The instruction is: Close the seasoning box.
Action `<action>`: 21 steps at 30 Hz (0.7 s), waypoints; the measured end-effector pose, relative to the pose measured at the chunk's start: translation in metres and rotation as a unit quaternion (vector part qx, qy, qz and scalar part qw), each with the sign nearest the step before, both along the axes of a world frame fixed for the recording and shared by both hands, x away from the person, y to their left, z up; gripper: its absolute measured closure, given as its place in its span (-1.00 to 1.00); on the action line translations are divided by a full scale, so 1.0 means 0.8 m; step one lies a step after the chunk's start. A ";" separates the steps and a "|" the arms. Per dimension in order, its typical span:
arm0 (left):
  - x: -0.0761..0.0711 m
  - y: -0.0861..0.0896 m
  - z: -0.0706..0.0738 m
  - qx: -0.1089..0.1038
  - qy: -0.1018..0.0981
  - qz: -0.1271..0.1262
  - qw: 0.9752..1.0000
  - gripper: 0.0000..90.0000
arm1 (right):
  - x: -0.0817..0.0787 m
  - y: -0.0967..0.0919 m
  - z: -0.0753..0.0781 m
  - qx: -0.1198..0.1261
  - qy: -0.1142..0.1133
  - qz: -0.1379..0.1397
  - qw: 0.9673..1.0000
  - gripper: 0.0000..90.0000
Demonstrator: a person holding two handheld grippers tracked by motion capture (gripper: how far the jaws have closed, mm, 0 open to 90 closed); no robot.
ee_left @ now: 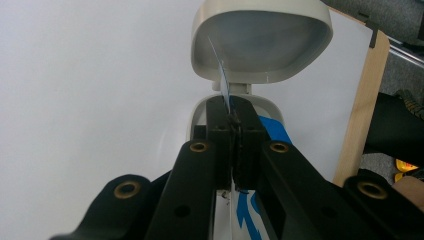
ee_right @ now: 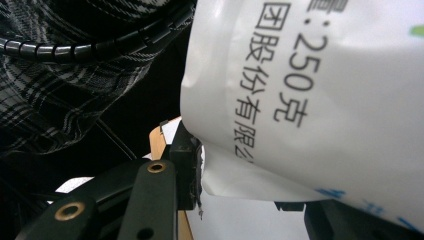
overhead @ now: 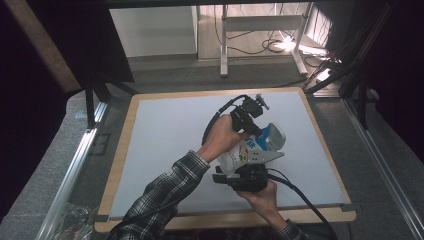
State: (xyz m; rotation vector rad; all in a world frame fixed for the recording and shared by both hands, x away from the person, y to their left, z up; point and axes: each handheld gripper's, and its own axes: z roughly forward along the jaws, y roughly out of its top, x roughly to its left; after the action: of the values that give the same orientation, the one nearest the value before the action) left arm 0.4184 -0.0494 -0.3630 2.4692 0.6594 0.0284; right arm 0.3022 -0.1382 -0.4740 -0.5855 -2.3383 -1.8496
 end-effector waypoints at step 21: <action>0.000 0.000 0.000 -0.003 -0.002 0.000 1.000 0.96 | 0.001 0.000 0.000 -0.001 -0.001 0.000 1.000 0.37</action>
State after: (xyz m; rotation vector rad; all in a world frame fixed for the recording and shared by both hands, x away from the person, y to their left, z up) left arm 0.4184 -0.0494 -0.3632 2.4636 0.6575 0.0317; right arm 0.3026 -0.1381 -0.4743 -0.5849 -2.3423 -1.8483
